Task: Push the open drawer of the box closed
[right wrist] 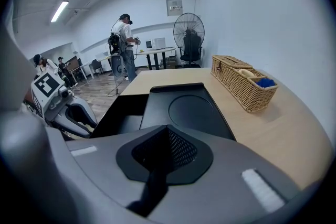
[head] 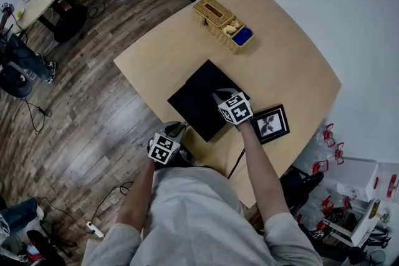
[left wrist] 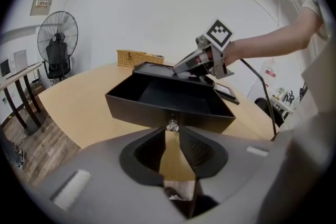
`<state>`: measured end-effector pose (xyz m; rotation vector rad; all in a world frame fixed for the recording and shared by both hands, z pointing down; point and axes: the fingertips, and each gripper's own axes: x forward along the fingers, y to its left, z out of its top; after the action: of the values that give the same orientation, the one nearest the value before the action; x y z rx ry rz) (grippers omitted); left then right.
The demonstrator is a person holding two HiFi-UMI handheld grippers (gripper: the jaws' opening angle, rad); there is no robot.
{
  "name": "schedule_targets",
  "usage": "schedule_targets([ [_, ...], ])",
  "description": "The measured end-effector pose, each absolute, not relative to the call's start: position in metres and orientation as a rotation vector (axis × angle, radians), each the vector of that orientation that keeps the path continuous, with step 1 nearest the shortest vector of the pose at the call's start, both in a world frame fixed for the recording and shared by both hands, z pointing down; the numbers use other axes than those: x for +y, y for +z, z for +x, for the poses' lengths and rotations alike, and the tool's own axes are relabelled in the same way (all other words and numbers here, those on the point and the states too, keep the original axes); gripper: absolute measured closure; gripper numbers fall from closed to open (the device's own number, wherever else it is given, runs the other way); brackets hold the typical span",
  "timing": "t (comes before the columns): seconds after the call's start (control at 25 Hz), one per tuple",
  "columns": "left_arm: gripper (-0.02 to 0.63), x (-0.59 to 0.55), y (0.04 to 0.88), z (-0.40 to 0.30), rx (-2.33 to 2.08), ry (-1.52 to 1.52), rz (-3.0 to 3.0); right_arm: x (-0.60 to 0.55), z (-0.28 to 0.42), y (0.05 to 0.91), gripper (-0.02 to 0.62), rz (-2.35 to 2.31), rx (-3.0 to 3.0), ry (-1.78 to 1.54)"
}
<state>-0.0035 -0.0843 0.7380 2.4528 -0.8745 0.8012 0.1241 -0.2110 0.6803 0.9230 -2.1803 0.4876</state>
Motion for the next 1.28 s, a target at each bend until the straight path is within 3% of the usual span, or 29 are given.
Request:
schedule_targets([
  [1.28,0.479,-0.092,0.745,0.020,-0.852,0.846,2.426,-0.212,0.126,0.682,0.594,0.923,-2.181,0.482],
])
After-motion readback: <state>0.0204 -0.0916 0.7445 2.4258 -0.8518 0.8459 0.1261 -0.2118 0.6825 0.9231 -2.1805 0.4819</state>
